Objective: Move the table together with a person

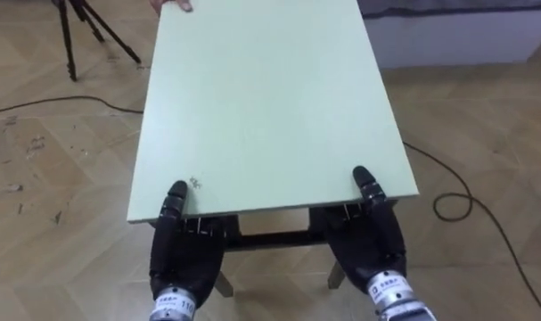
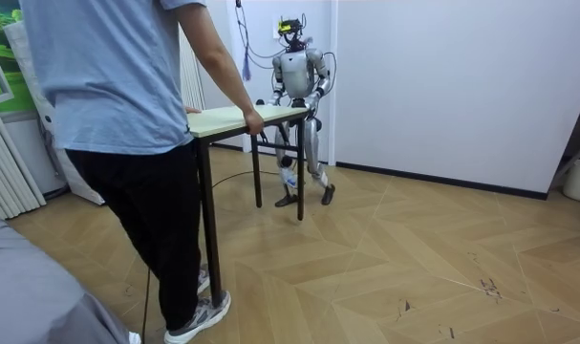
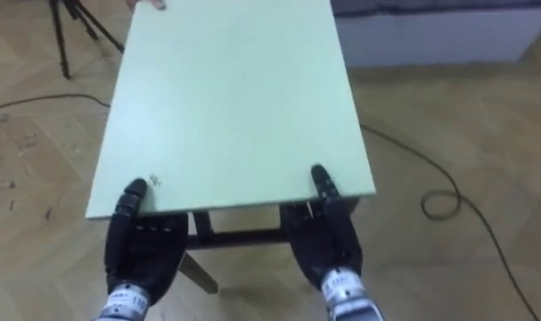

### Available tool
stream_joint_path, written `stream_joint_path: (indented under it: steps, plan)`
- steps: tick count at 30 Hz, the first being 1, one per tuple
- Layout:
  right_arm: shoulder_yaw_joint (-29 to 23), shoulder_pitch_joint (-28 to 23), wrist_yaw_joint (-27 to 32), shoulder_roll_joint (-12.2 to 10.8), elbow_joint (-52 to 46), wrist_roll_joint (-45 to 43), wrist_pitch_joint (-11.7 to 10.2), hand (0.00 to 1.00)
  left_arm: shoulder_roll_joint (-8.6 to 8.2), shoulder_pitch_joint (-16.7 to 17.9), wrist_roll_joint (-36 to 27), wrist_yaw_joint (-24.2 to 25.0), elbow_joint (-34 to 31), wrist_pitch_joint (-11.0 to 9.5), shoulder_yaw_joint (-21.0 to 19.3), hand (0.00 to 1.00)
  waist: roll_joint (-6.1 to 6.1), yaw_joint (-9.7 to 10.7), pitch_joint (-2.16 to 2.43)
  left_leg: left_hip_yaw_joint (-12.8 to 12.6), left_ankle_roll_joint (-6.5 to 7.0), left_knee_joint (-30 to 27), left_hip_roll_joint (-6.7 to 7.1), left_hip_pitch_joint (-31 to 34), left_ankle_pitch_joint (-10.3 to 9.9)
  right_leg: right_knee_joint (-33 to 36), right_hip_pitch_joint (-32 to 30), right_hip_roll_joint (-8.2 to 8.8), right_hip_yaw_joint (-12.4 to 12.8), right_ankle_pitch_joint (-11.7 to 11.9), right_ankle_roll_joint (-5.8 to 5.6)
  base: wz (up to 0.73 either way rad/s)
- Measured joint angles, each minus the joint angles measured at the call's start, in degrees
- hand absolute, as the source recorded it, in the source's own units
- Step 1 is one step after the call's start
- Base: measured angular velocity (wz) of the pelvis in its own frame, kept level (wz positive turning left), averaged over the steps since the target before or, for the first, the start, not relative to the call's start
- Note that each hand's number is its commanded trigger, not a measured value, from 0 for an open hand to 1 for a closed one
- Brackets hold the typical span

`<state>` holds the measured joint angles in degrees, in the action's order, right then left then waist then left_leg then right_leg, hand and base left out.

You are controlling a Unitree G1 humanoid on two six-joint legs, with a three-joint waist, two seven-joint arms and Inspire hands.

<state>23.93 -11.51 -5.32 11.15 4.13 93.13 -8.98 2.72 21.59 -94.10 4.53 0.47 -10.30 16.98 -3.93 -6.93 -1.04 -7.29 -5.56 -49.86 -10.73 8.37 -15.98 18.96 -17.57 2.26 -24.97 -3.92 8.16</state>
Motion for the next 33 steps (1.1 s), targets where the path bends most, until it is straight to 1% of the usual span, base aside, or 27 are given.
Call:
stream_joint_path:
  steps: [1,2,3,5,6,7,8,9,10,12,13,14,16,17,18,19,20,21,23,24,26,28,29,30,31,32,33]
  plan:
    - [-0.14,0.0,-0.28,0.0,-0.02,0.0,-0.2,1.0,0.11,-0.23,0.02,0.0,-0.1,0.31,0.0,1.0,-0.24,0.73,0.15,0.01,0.08,0.69,-0.03,-0.51,0.06,0.32,-0.79,0.08,-1.01,0.2,0.42,0.57]
    - [-0.5,0.01,-0.96,-0.24,-0.05,0.01,-0.57,1.0,0.3,-0.83,0.4,0.0,-0.55,0.6,0.14,1.0,-0.3,1.81,0.1,0.0,0.3,3.94,0.15,-2.34,-1.98,1.5,-2.49,0.21,-2.1,0.71,0.32,0.42]
    - [-0.61,0.16,-1.04,-0.41,-0.12,0.02,-1.05,1.0,0.61,-1.44,0.45,-0.05,-0.66,0.75,0.21,1.0,-0.36,1.97,0.05,-0.07,0.38,9.32,0.47,-4.53,-5.63,1.97,-3.87,0.22,-2.34,1.58,0.57,0.23]
    - [-0.53,0.46,-1.04,-0.4,-0.17,0.02,-1.64,1.0,0.76,-2.41,0.42,-0.64,-0.67,1.02,0.3,1.0,-0.71,2.19,0.0,-0.44,0.5,15.42,1.32,-6.06,-8.62,1.59,-5.15,0.81,-2.74,3.34,0.73,0.12]
    - [-0.52,0.9,-1.04,-0.39,-0.17,0.31,-2.17,1.0,0.78,-3.77,0.31,-1.78,-0.65,1.0,0.56,1.0,-1.12,2.8,-0.2,-0.49,1.25,17.94,2.08,-5.84,-9.94,0.87,-5.83,1.69,-3.49,4.85,0.78,0.26]
    - [-0.62,1.12,-1.03,-0.41,-0.17,0.36,-2.42,1.0,0.91,-4.63,0.28,-2.42,-0.58,0.89,0.85,1.0,-1.16,3.27,-0.24,-0.48,1.88,19.18,2.76,-5.56,-10.35,0.61,-6.45,2.24,-3.5,5.65,0.66,0.42]
    - [-1.31,1.49,-1.02,-0.13,-0.17,0.58,-2.49,1.0,1.1,-6.19,0.25,-3.17,-0.14,0.79,1.22,1.0,-1.08,3.79,-0.29,-0.52,2.49,21.67,4.41,-4.91,-10.67,0.37,-7.75,3.91,-3.46,7.0,0.39,0.44]
    - [-1.91,1.39,-1.02,-0.11,-0.05,0.93,-2.63,1.0,1.04,-7.79,0.25,-3.72,0.98,1.13,1.47,1.0,-0.97,3.9,-0.33,-0.77,4.03,23.49,6.2,-4.47,-10.49,-0.78,-8.37,5.28,-3.13,8.94,0.07,0.37]
    - [-2.63,1.39,-1.03,0.07,0.04,0.92,-2.43,1.0,1.07,-8.31,0.25,-3.83,1.42,1.19,1.49,1.0,-0.65,4.07,-0.39,-0.95,4.9,23.51,7.27,-3.81,-10.06,-1.5,-8.72,6.01,-2.8,9.88,-0.03,0.13]
    - [-2.79,0.96,-1.05,-0.23,0.77,-0.27,-2.02,1.0,1.05,-8.8,0.25,-3.53,3.13,1.77,1.43,1.0,-0.41,3.97,-0.46,-2.16,7.18,23.09,10.61,-2.58,-8.73,-4.79,-8.85,8.1,-1.16,13.68,-1.32,-0.06]
    - [-2.94,0.72,-1.05,-0.4,1.06,-0.62,-1.98,1.0,1.05,-8.8,0.25,-3.26,3.66,2.15,1.4,1.0,-0.3,3.95,-0.49,-2.5,7.64,23.09,11.33,-2.52,-8.45,-5.46,-8.7,8.58,-0.65,14.54,-1.62,-0.13]
    - [-3.12,0.47,-1.26,-0.49,1.65,-0.77,-1.74,1.0,1.06,-8.79,0.24,-2.6,4.73,2.82,1.19,1.0,0.21,3.8,-0.58,-3.76,8.52,23.07,12.7,-2.51,-7.88,-6.87,-8.55,9.31,0.69,16.36,-2.46,-0.2]
    - [-3.79,0.29,-1.5,-0.45,2.84,-0.82,-0.56,1.0,1.02,-8.77,0.24,-1.55,6.58,3.14,1.13,1.0,1.0,3.77,-0.82,-4.86,9.77,22.76,14.27,-2.42,-7.19,-9.61,-7.56,10.12,1.83,18.94,-5.88,-0.13]
    - [-4.57,-0.25,-1.53,-0.48,2.9,-0.98,0.43,1.0,1.11,-8.77,0.18,-1.23,7.07,3.53,1.13,1.0,1.48,4.23,-0.87,-5.17,10.47,22.02,14.66,-1.57,-6.82,-11.0,-7.15,10.25,2.89,19.95,-10.78,0.26]
    - [-5.08,-0.63,-1.67,-0.57,3.05,-1.0,1.2,1.0,1.23,-8.74,0.08,-1.17,7.31,3.82,1.16,1.0,1.64,5.44,-0.93,-5.43,11.2,21.51,14.46,-0.72,-6.29,-10.72,-6.87,10.42,3.29,18.31,-14.34,0.43]
    - [-5.35,-0.94,-1.71,-0.57,3.05,-1.0,1.52,1.0,1.26,-8.74,0.07,-1.17,7.45,3.97,1.23,1.0,1.64,6.18,-0.93,-6.06,11.33,21.25,13.93,-0.44,-6.06,-8.55,-7.13,10.62,3.86,17.18,-14.18,0.79]
    - [-6.09,-1.81,-1.81,-0.71,3.06,-0.99,2.38,1.0,1.43,-8.72,0.41,-1.17,7.81,4.46,1.3,1.0,1.6,7.95,-0.93,-8.68,11.29,20.69,11.94,-0.17,-5.85,1.67,-7.87,10.97,5.75,13.08,-9.98,0.9]
    - [-6.92,-2.91,-2.42,-0.82,3.05,-0.9,2.95,1.0,1.79,-8.79,0.81,-1.17,7.96,5.24,1.35,1.0,2.11,8.61,-0.92,-10.79,11.31,21.63,10.92,-0.2,-5.0,11.91,-9.11,11.07,8.88,7.11,-8.44,0.82]
    - [-7.16,-3.86,-3.02,-0.72,3.04,-0.88,3.51,1.0,2.28,-8.3,1.21,-1.03,7.91,5.84,1.48,1.0,2.49,8.6,-0.85,-12.47,11.31,22.74,10.09,-0.1,-4.0,23.88,-9.51,10.99,11.43,0.83,-8.87,0.28]
    - [-7.08,-3.86,-3.02,-0.69,3.04,-0.9,3.88,1.0,2.41,-7.59,1.22,-0.44,7.89,5.94,1.31,1.0,2.74,8.47,-0.8,-12.9,11.45,22.96,10.21,0.05,-3.52,28.2,-9.2,11.21,12.76,-1.13,-9.68,0.0]
    - [-7.0,-4.07,-2.98,-0.5,3.05,-0.9,4.2,1.0,2.47,-6.74,1.21,0.0,7.81,6.23,1.2,1.0,3.29,8.42,-0.98,-13.05,11.73,22.99,10.79,0.24,-3.07,28.72,-8.94,11.44,13.24,-1.57,-10.25,-0.04]
    - [-6.59,-4.88,-2.98,-0.34,3.04,-0.88,4.4,1.0,2.53,-5.34,1.32,0.19,7.26,6.2,1.22,1.0,4.11,8.71,-0.83,-13.08,12.07,23.44,11.05,0.36,-2.76,29.15,-9.02,11.22,14.85,-1.8,-10.55,0.13]
    - [-6.6,-5.82,-2.99,-0.34,2.93,-0.89,4.73,1.0,2.65,-4.41,1.57,0.24,6.96,6.28,1.26,1.0,4.73,8.99,-0.5,-13.36,12.08,23.55,11.05,0.39,-2.45,33.76,-8.63,12.08,15.4,-3.33,-11.1,0.24]
    - [-6.58,-6.46,-3.03,-0.3,2.63,-0.88,4.87,1.0,2.77,-3.77,1.72,0.57,6.8,6.39,1.3,1.0,5.45,9.06,-0.43,-14.17,12.0,23.91,11.1,0.32,-1.78,37.36,-6.47,12.67,15.59,-5.36,-11.32,0.19]
    - [-6.44,-6.48,-3.07,-0.26,2.61,-0.88,4.91,1.0,2.8,-3.46,1.73,0.82,6.72,6.36,1.28,1.0,5.69,8.98,-0.45,-14.45,11.93,24.11,11.16,0.34,-1.42,37.71,-5.05,12.75,15.77,-6.5,-11.38,0.0]
    - [-6.12,-6.46,-3.07,-0.13,2.6,-0.9,4.9,1.0,2.88,-2.73,1.72,1.15,6.38,6.2,1.28,1.0,6.03,8.81,-0.48,-14.6,11.77,24.26,11.25,0.68,-0.68,36.45,-2.13,12.72,16.15,-8.96,-11.7,-0.04]
    - [-5.98,-6.46,-3.14,0.03,2.6,-0.82,4.9,1.0,2.96,-2.44,1.72,1.3,6.09,6.19,1.3,1.0,6.36,8.82,-0.6,-14.41,11.64,24.27,11.34,1.21,0.23,32.51,-0.19,12.08,16.23,-11.32,-12.56,0.0]
